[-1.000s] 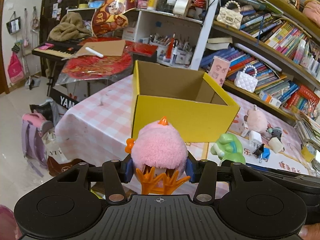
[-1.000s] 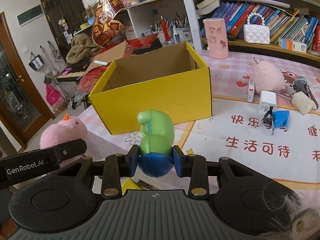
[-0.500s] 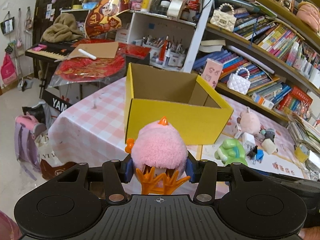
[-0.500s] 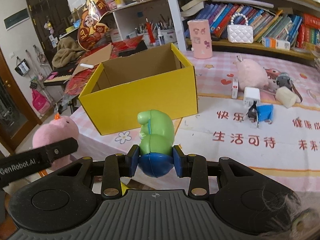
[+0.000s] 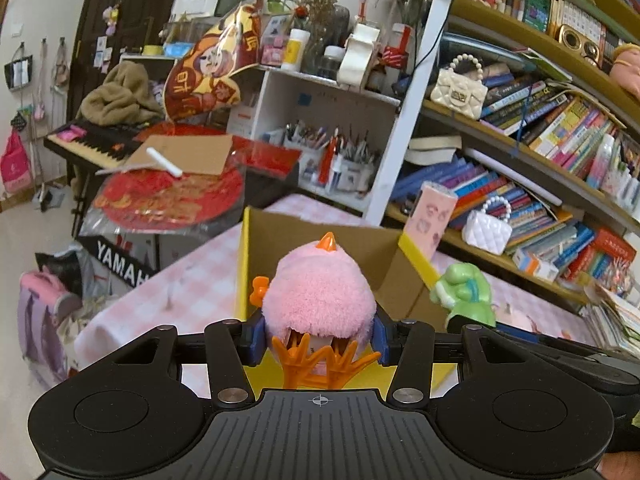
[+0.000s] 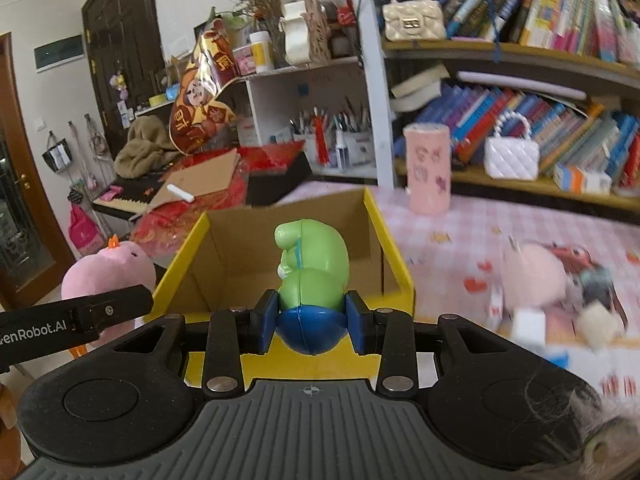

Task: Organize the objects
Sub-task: 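Carry the chick and the green toy over the yellow box with both grippers, then open the left gripper over the box while the right releases the green toy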

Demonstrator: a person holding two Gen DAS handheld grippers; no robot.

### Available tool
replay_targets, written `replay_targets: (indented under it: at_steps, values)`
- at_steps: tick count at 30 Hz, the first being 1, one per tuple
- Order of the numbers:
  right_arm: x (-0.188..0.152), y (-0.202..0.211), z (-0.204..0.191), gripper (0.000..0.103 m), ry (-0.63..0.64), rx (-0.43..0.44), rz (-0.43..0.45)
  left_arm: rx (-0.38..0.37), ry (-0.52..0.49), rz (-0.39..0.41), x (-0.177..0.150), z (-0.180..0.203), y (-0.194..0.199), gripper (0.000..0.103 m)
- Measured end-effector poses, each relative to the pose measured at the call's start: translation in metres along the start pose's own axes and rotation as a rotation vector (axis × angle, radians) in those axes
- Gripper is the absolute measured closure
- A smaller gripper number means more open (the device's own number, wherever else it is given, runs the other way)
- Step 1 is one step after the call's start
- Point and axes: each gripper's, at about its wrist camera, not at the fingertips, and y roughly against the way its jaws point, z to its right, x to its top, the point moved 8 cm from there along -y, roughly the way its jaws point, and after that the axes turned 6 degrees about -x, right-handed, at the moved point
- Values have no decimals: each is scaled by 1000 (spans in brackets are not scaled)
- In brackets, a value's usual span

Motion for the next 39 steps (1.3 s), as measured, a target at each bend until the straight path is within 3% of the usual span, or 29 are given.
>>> replay_targets:
  at_steps: [8, 21, 39]
  values:
    - [17, -56, -2, 70, 100, 48, -34, 37, 1, -54, 3, 0, -53, 55]
    - [9, -124, -8, 70, 297, 112, -149, 109, -15, -139, 3, -10, -111, 55]
    - [-16, -155, -13, 69, 406, 158, -287, 172, -154, -188, -4, -12, -139, 54]
